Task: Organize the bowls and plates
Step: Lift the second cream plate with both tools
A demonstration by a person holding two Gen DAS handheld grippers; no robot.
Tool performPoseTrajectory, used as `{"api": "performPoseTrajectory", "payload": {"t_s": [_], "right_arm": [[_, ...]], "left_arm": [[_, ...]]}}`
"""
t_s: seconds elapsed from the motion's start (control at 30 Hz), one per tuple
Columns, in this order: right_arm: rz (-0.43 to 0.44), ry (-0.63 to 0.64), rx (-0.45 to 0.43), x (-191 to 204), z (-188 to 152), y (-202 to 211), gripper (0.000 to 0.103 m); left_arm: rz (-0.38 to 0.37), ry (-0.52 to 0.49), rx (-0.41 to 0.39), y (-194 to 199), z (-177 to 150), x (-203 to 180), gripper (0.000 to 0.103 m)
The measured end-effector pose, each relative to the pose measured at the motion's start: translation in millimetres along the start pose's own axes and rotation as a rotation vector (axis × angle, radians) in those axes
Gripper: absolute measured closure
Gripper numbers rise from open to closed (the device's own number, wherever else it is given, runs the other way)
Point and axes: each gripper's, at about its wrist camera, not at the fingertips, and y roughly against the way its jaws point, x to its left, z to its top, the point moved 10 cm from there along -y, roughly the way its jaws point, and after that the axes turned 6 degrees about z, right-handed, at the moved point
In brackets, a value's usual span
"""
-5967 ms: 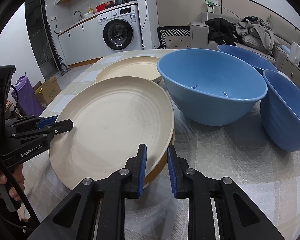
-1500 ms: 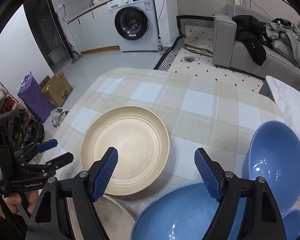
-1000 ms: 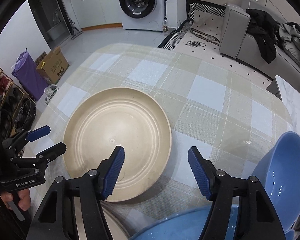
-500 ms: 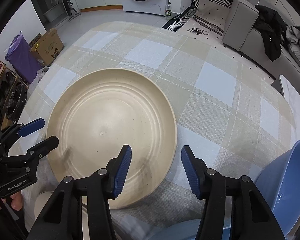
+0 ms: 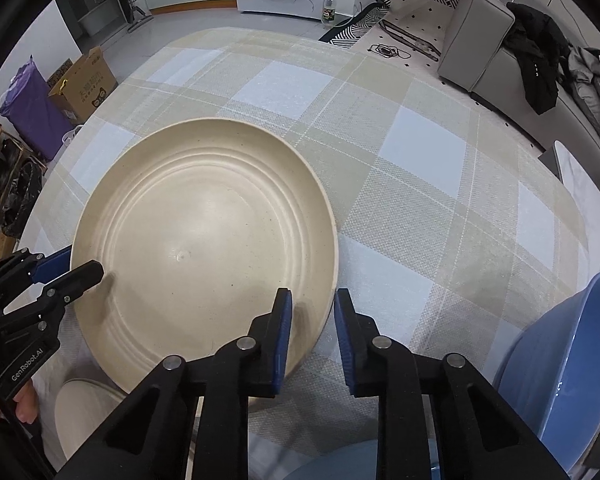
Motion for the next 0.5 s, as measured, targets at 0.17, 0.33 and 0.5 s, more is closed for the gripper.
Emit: {"api": "performPoseTrajectory", "payload": {"t_s": [0.17,0.33,0.5], "right_arm": [[0.007,-0.009,-0.015,-0.5,-1.3,1.6,0.081],[0.029,-0.015,-0.038,2.3,-1.9,5.1,0.081],[0.036,-0.015,-0.080,9.0,-0.1,18.2,0.081]], "left_arm": [[0.023,-0.013,-0.004,0.5,-0.3,-0.5,0.083],[0.034,-0.012,-0.020,8.0,0.0,2.7,0.083],[0.037,-0.011,-0.045,22.3,1.5,5.6,0.083]]}}
